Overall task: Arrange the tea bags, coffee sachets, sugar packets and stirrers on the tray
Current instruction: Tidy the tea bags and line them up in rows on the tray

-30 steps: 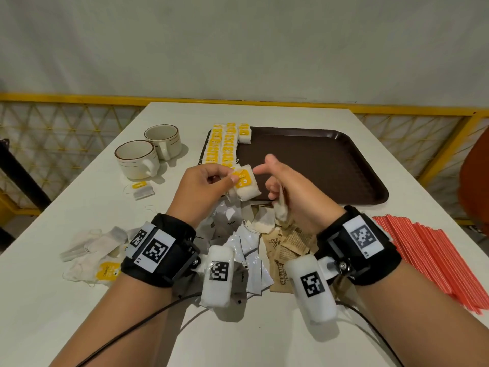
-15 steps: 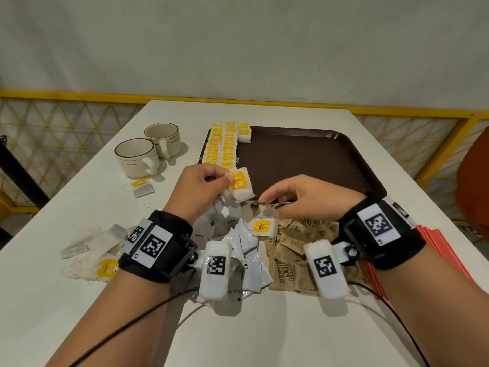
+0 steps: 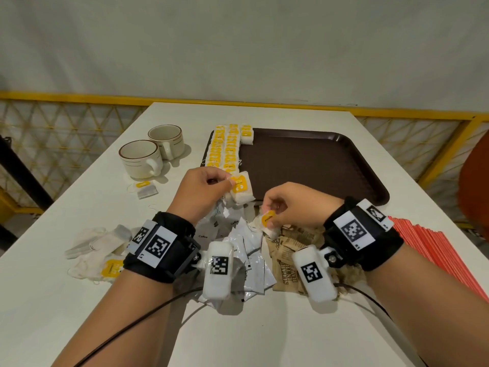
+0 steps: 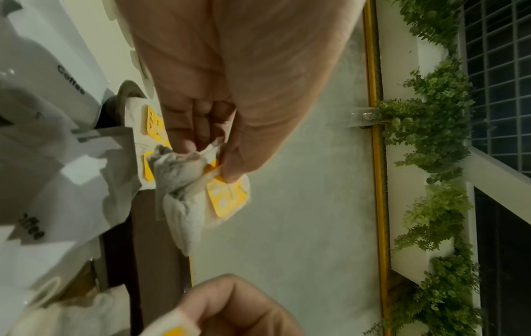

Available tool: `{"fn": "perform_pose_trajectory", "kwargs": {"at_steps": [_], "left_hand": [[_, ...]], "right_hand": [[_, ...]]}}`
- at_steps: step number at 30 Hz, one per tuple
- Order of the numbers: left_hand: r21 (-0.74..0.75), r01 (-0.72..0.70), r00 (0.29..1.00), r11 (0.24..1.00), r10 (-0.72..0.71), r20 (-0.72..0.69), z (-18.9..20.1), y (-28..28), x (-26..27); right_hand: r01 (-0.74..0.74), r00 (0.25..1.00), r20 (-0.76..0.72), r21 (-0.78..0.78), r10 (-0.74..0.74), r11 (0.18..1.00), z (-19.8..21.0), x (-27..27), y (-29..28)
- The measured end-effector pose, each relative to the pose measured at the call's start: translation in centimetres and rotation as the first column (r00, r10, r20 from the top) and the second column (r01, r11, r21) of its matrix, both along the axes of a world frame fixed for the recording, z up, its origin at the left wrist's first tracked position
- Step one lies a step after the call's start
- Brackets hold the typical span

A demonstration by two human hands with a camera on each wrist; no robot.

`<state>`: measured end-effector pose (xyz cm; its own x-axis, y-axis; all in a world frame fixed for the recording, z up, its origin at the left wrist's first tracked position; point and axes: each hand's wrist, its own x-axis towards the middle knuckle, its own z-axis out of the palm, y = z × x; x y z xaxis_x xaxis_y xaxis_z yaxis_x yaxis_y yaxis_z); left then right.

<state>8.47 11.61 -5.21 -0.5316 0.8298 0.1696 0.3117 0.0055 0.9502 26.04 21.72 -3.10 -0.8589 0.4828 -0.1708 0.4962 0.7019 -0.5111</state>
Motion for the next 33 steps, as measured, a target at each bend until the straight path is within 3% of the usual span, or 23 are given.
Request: {"fn": "perform_pose_trajectory", "kwargs": {"at_steps": [3, 7, 14, 24, 26, 28, 31, 33], "left_hand": [[0.009, 0.022, 0.999, 1.0, -0.022, 0.025, 0.0, 0.0, 0.1], [0.01, 0.064, 0.998, 0.998, -0.065, 0.013, 0.1, -0.2, 0.4], [-0.052, 0.237, 0.969, 0.97, -0.24, -0.064, 1.0, -0.7, 1.6], [0.062, 0.201, 0.98, 0.978, -0.2, -0.018, 1.1, -0.8, 2.2], [0.079, 0.137, 0.991, 0.987, -0.137, -0.016, 0.9, -0.7, 1.6], [0.094, 0.069, 0.997, 0.993, -0.071, 0.021, 0.6, -0.5, 0.9], [0.125, -0.005, 0.995, 0.992, -0.007, 0.1, 0.3, -0.3, 0.0], [0.144, -0.04, 0.991, 0.989, 0.02, 0.133, 0.2, -0.2, -0.2]], "right_hand": [[0.044, 0.987, -0.149, -0.15, -0.066, 0.988, 1.4, 0.9, 0.2], [-0.031, 0.898, -0.418, -0.376, -0.139, 0.926, 3.3, 1.1, -0.4], [0.067, 0.923, -0.367, -0.146, -0.117, 0.987, 3.1, -0.5, -0.4], [0.068, 0.903, -0.386, -0.307, -0.189, 0.949, 2.4, -1.0, 0.6], [0.092, 0.92, -0.341, -0.286, -0.192, 0.954, 2.5, -1.0, 0.9], [0.092, 0.975, -0.19, -0.111, -0.112, 0.99, 2.3, -1.1, 1.2], [-0.039, 0.996, 0.083, 0.187, 0.024, 0.982, 1.5, -1.2, 0.7], [-0.13, 0.985, 0.141, 0.223, 0.1, 0.966, 1.2, -1.4, -0.1]]}}
